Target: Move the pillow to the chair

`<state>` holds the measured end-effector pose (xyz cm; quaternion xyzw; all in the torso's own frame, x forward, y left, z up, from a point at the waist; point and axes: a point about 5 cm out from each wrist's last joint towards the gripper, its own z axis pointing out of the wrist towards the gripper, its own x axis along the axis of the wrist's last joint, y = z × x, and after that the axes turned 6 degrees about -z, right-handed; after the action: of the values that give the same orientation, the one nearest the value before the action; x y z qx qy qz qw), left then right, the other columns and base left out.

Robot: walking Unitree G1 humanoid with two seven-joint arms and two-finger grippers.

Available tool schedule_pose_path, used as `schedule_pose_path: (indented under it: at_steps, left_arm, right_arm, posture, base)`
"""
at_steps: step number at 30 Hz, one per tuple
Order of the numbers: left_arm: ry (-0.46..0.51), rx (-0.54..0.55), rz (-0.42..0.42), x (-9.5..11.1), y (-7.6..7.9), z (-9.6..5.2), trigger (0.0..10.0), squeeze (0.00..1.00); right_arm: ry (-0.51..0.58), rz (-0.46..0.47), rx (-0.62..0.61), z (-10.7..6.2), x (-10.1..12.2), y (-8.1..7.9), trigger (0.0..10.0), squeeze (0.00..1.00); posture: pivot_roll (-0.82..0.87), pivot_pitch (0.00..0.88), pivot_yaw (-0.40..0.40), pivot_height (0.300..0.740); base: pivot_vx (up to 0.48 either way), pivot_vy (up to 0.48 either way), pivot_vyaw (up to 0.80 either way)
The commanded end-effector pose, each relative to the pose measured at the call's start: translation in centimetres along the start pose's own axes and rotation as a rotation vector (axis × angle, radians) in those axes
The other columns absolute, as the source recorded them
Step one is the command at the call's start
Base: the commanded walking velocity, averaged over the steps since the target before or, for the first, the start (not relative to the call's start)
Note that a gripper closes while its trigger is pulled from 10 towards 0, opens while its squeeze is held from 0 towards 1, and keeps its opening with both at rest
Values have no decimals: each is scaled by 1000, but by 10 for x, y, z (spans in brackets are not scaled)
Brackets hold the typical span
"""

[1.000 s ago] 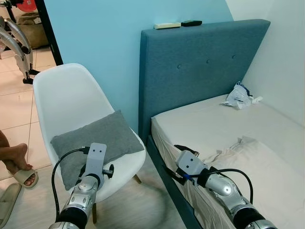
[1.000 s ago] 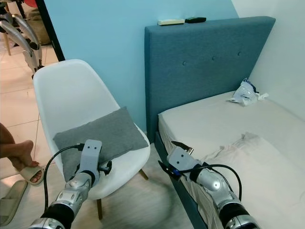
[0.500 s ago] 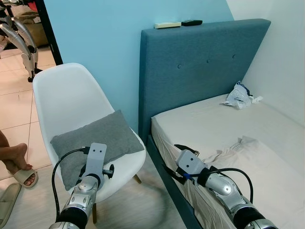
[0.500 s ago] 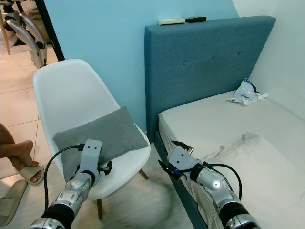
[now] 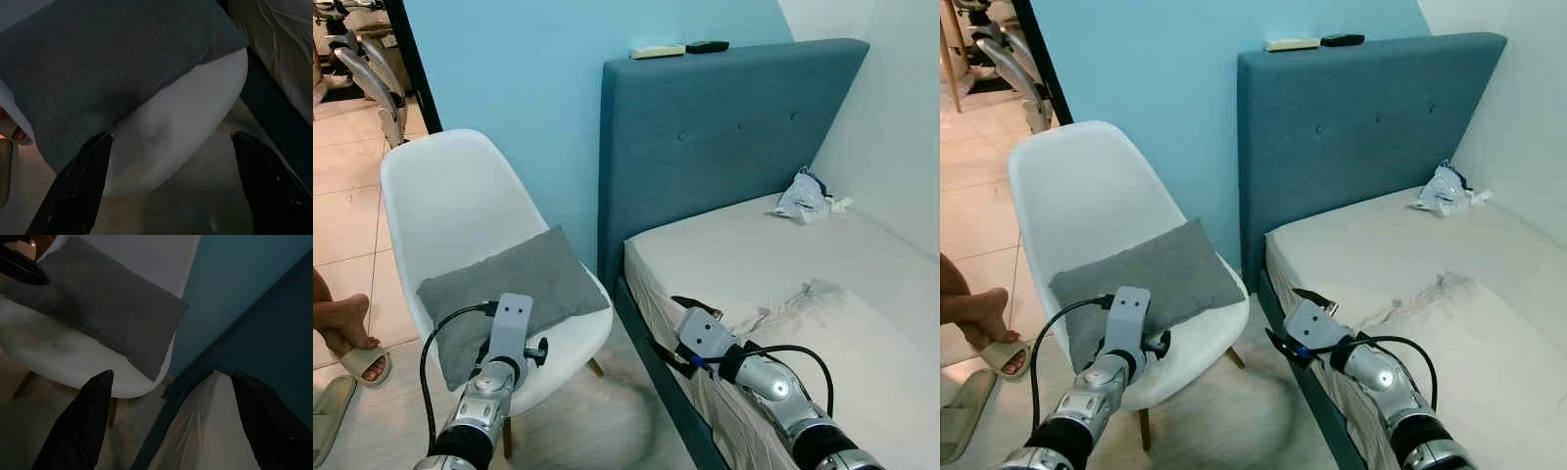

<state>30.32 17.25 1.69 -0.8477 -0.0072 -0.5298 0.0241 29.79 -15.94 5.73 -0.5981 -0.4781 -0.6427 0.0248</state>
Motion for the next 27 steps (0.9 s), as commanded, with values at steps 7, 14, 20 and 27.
schedule_pose_path:
  at_steps: [7, 14, 20, 27]
  left_arm:
    - [-3, 1, 17, 0, -3, 0, 10000, 0]
    - [3, -8, 24, 4, 0, 3, 10000, 0]
    - [12, 3, 16, 7, -2, 3, 10000, 0]
    - [7, 12, 11, 4, -5, 2, 10000, 0]
  right_arm:
    - [4, 8, -5, -2, -2, -2, 10000, 0]
    - [2, 8, -12, -2, -2, -1, 10000, 0]
    - [1, 8, -13, -1, -1, 2, 10000, 0]
    - [4, 7, -14, 1, 0, 2, 10000, 0]
  posture:
    - [-84, 41, -49, 740]
    - [-89, 31, -36, 740]
    - [-80, 32, -43, 740]
    - [-75, 41, -39, 740]
  base:
    - [0, 0, 0]
    - [0, 0, 0]
    - [0, 0, 0]
    - [0, 0, 0]
